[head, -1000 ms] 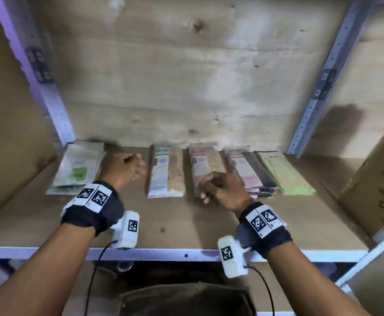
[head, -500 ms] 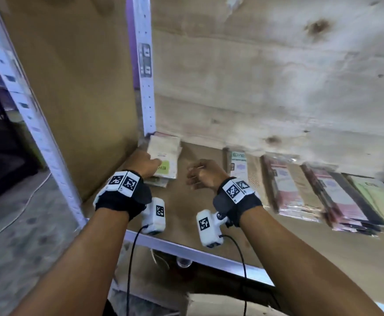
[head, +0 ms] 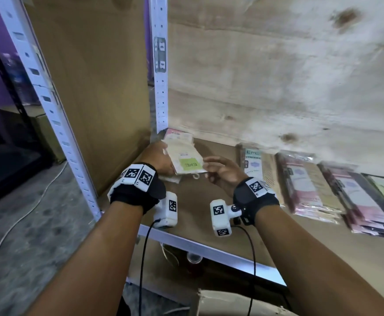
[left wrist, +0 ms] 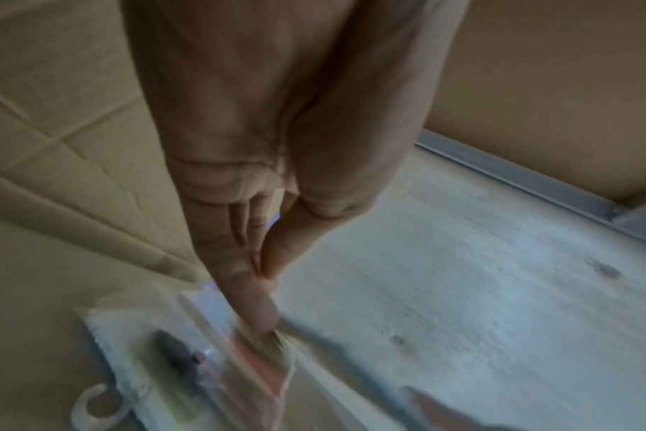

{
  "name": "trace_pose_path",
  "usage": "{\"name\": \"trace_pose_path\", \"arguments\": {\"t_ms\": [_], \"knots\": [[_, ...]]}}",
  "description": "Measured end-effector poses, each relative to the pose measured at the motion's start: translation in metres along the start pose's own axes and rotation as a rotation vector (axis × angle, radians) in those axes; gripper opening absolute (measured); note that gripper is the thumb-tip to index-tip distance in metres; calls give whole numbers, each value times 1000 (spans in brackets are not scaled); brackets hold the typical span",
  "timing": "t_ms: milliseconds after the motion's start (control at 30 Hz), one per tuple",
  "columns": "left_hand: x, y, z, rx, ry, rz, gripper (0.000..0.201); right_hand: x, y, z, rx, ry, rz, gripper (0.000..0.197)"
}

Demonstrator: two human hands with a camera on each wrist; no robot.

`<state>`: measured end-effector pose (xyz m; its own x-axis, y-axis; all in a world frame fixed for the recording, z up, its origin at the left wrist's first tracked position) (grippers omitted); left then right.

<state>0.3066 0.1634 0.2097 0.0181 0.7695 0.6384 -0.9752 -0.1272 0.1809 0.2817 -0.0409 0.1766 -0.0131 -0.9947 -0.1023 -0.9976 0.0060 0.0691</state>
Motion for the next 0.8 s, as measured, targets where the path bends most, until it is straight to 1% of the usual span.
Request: {"name": "trace_pose_path", "arguments": {"t_ms": [67, 133, 200, 233, 300, 367, 400, 467, 500, 533, 633, 667, 733, 800], "knots": [[2, 8, 12, -101, -88, 72, 66, 15, 11, -13, 13, -75, 24, 23], [-1, 20, 26, -193, -177, 145, 65, 31, 23, -26, 5, -174, 62, 16], [-9, 31, 38, -267, -239, 162, 53, 46, 35, -40, -3, -255, 79, 7], [-13, 37, 45, -317, -268, 152, 44, 54, 42, -48, 1, -278, 78, 7], [-22, 51, 61, -444, -300, 149, 24, 71, 56, -62, 18, -308, 71, 12], [-28, 63, 78, -531, -252, 156, 10, 90, 71, -76, 34, -343, 74, 14], [-32, 68, 84, -566, -213, 143, 9, 100, 78, -83, 46, -361, 75, 16], [-44, 77, 94, -613, -128, 86, 32, 118, 93, -97, 93, -363, 65, 21], [-50, 81, 99, -627, -72, 45, 36, 126, 99, -103, 123, -344, 63, 21], [-57, 85, 104, -648, -20, 1, 34, 135, 106, -108, 150, -318, 68, 20], [-81, 100, 118, -668, 170, -161, 6, 162, 125, -112, 202, -222, 118, 20], [-90, 105, 123, -661, 229, -229, 3, 171, 130, -110, 216, -165, 144, 20], [-113, 113, 131, -631, 300, -347, 13, 188, 141, -102, 235, -42, 187, 19], [-134, 119, 138, -589, 343, -419, 20, 200, 149, -91, 241, 58, 219, 21]]}}
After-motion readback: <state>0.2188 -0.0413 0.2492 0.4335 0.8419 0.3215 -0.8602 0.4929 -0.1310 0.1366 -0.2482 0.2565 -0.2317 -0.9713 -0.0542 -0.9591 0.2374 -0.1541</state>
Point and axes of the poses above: each hand's wrist, its own y-axis away from the middle knuckle, its own x-axis out of the back of the hand, z = x × y, the point moved 5 cm from there along -y, towards the middle knuckle, and after that the axes turned 8 degrees about x, right-handed, at the moved point
